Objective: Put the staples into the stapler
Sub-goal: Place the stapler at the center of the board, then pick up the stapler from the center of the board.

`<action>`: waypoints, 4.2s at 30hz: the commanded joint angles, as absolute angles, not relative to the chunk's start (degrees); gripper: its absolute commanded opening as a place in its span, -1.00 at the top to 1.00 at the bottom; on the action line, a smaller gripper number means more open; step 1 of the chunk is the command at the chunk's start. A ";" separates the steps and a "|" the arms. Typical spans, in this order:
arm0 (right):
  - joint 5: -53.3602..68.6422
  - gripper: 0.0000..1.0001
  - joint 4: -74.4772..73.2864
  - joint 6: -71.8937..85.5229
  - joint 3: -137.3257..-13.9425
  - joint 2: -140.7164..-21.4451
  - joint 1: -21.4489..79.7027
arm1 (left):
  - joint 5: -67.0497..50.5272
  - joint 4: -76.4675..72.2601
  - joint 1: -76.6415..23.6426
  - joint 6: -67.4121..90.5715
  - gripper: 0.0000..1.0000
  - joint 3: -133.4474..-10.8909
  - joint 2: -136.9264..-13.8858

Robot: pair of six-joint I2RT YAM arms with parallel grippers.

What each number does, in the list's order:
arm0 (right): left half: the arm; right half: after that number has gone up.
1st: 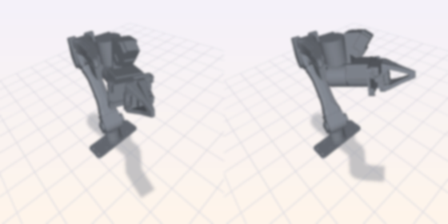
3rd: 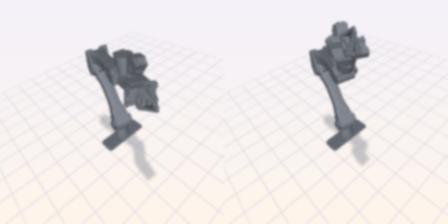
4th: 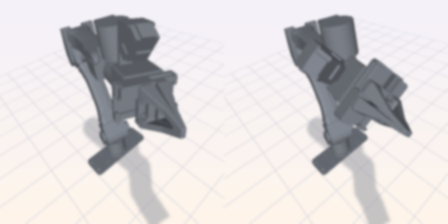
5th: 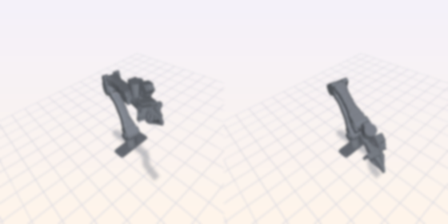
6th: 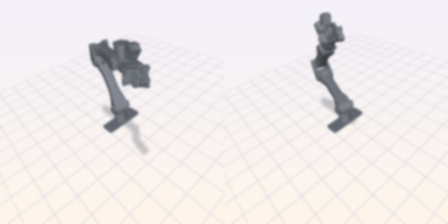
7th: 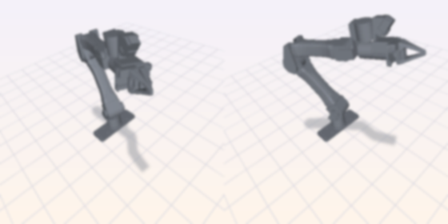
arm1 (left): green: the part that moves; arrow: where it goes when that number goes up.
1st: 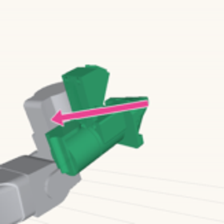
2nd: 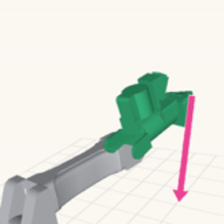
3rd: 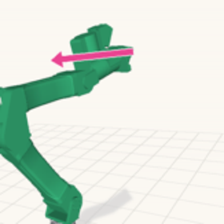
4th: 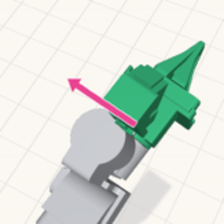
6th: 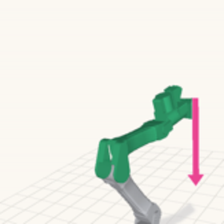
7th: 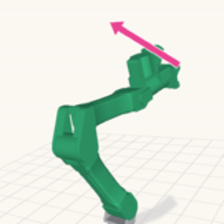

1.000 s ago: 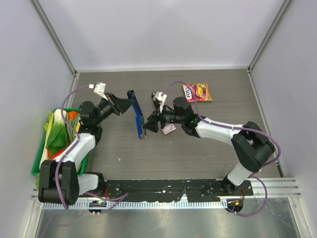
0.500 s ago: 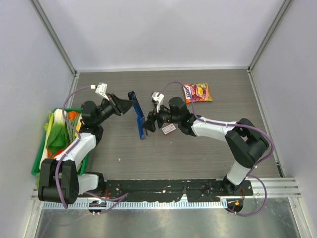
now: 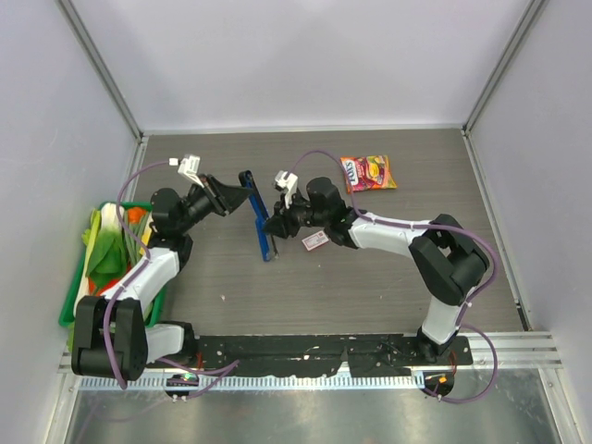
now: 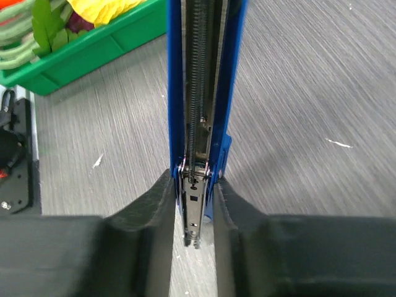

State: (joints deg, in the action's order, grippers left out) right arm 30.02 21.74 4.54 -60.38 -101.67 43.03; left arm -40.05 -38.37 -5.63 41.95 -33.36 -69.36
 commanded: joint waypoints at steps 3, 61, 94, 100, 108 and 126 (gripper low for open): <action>32.43 0.89 21.36 3.52 -63.63 -101.60 43.33 | -41.13 -43.77 -5.98 43.68 1.00 -34.10 -68.64; 6.51 -0.20 -26.55 -8.70 -97.12 -114.97 52.74 | -26.71 17.14 20.65 6.85 -1.00 -48.87 -47.28; 0.27 -0.23 -3.08 1.50 -79.80 -117.32 35.42 | -35.42 15.03 21.09 9.40 -1.00 -46.58 -49.13; -2.19 -0.22 -1.67 0.70 -81.39 -119.71 36.12 | -36.56 14.85 21.09 9.40 -1.00 -46.23 -49.66; -4.48 0.22 4.30 -1.49 -79.19 -118.83 36.47 | -37.27 14.85 21.18 9.49 -0.99 -46.23 -50.45; -0.70 0.99 4.32 -11.51 -72.16 -102.14 36.47 | -48.51 15.47 20.40 5.46 -0.99 -47.55 -49.92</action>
